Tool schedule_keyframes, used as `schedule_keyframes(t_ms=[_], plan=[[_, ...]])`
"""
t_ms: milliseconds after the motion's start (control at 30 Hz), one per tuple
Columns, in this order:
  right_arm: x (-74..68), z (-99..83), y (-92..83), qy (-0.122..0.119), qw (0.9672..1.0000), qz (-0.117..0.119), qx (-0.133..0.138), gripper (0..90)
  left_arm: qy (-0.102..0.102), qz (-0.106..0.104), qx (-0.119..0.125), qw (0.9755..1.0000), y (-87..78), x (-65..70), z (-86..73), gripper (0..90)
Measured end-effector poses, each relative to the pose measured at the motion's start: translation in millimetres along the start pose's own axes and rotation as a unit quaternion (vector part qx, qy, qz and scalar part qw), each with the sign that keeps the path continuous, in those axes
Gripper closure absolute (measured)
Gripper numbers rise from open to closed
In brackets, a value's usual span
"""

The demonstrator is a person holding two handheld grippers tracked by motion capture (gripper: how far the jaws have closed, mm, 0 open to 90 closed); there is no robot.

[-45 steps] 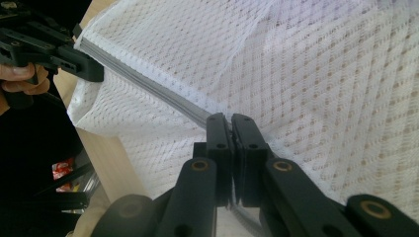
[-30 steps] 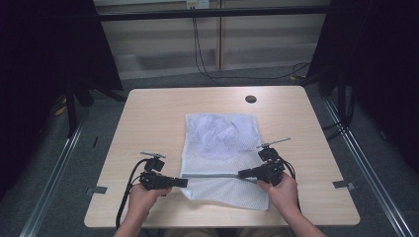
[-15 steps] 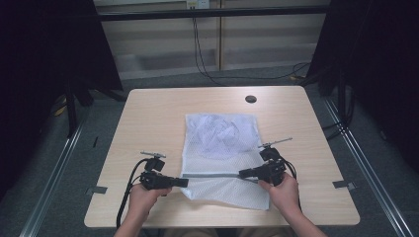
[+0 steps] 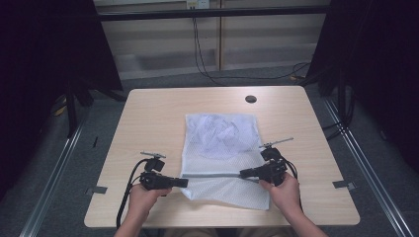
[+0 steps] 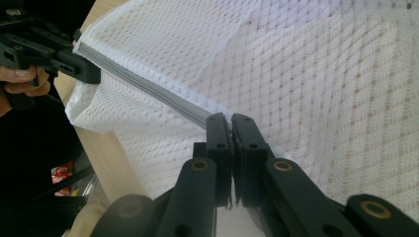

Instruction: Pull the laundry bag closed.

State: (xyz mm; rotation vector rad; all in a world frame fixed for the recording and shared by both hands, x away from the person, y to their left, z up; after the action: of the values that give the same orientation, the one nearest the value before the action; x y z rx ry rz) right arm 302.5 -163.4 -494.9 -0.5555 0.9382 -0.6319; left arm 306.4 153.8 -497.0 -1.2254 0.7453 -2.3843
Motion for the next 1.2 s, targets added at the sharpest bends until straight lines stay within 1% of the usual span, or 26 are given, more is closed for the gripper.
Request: schedule_keyframes(t_ms=[33,67,100,133,167,333,367,400,433,467,500,567,600,633,700,767,800,933,967,1000,1100,1133,1200], plan=[[0.6,0.1,-0.4,0.001,1.0,0.004,0.001,87.2,0.0,-0.004,0.002,1.0,-0.9,-0.6,0.0,88.3],[1.7,0.1,-1.0,0.002,1.0,0.0,0.002,87.2,0.002,-0.002,0.002,1.0,-1.9,-1.2,0.0,88.3],[2.7,0.3,-1.7,0.003,1.0,0.0,0.005,87.2,-0.004,-0.004,0.004,1.0,-2.2,-0.6,-0.3,88.3],[2.7,0.3,-1.7,0.003,1.0,0.0,0.005,87.2,-0.004,-0.004,0.004,1.0,-2.2,-0.6,-0.3,88.3],[3.2,0.3,-2.3,0.005,1.0,0.004,0.004,87.2,-0.003,-0.004,0.003,1.0,-2.3,-0.8,-0.6,88.2],[2.7,-0.1,-2.0,0.004,1.0,0.002,0.003,87.2,-0.002,-0.004,0.002,1.0,-2.2,-0.6,-0.8,88.2],[3.0,0.0,-2.2,0.003,1.0,0.001,0.003,87.2,0.002,-0.005,0.001,1.0,-2.0,-0.2,-0.8,88.2],[3.4,0.0,-2.5,0.002,1.0,0.001,0.004,87.2,0.006,-0.001,-0.002,1.0,-2.5,-0.3,-0.9,88.2],[3.7,-0.1,-2.8,0.002,1.0,-0.003,0.002,87.2,0.001,-0.001,-0.001,1.0,-2.4,0.4,-1.1,88.2],[4.6,-0.2,-2.8,0.002,1.0,-0.003,0.003,87.2,0.0,0.002,0.003,1.0,-2.6,0.0,-1.0,88.3],[5.6,-0.5,-3.4,0.003,1.0,-0.004,0.002,87.2,0.002,0.001,0.002,1.0,-3.5,-1.2,-1.1,88.2],[7.8,-0.8,-3.8,0.005,0.9999,-0.01,0.003,87.2,-0.001,0.002,0.001,1.0,-4.1,-1.5,-1.5,88.3],[8.9,-1.1,-4.5,0.007,0.9999,-0.01,0.003,87.2,-0.003,0.003,0.006,1.0,-6.1,-3.3,-1.8,88.3],[9.6,-1.4,-4.7,0.008,0.9999,-0.007,0.004,87.2,-0.001,0.006,0.005,1.0,-7.0,-4.1,-2.0,88.3],[9.8,-1.6,-4.8,0.009,0.9999,-0.007,0.004,87.2,-0.003,0.005,0.004,1.0,-7.4,-3.7,-2.3,88.3],[9.6,-2.3,-4.8,0.007,0.9999,-0.009,0.002,87.2,0.0,0.004,0.006,1.0,-7.6,-3.4,-2.3,88.3],[9.4,-2.4,-5.0,0.007,0.9999,-0.009,0.002,87.2,-0.004,0.002,0.006,1.0,-7.8,-2.4,-2.4,88.3],[9.4,-2.7,-6.3,0.006,1.0,-0.007,0.003,87.2,-0.002,0.003,0.005,1.0,-7.8,-2.2,-2.3,88.2],[9.4,-2.8,-6.6,0.005,1.0,-0.007,0.002,87.2,0.002,0.005,0.003,1.0,-7.3,-3.1,-2.4,88.2],[9.5,-3.0,-7.2,0.006,0.9999,-0.01,0.002,87.2,0.001,0.005,0.001,1.0,-7.3,-3.4,-2.8,88.2],[10.4,-3.5,-8.0,0.009,0.9999,-0.004,0.003,87.1,-0.004,0.003,0.002,1.0,-6.7,-2.8,-2.9,88.2],[10.8,-3.6,-8.2,0.007,0.9999,-0.01,0.003,87.2,0.0,0.004,0.001,1.0,-7.2,-3.5,-2.8,88.2],[12.2,-3.9,-9.0,0.01,0.9999,-0.011,0.002,87.1,0.001,0.007,0.006,1.0,-7.4,-4.0,-2.4,88.2]])
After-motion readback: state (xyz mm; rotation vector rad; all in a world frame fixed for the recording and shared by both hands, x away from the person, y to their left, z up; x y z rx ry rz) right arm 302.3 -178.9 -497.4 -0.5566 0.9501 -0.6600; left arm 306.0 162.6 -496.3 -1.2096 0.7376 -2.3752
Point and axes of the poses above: each handheld gripper's, and its own axes: y roughly forward along the jaws, z roughly out of its top, x roughly to its right, the point moved 4 cm from there along y, roughly forward along the jaws, and after that the axes turned 1 degree about -z, right-handed, at the moved point
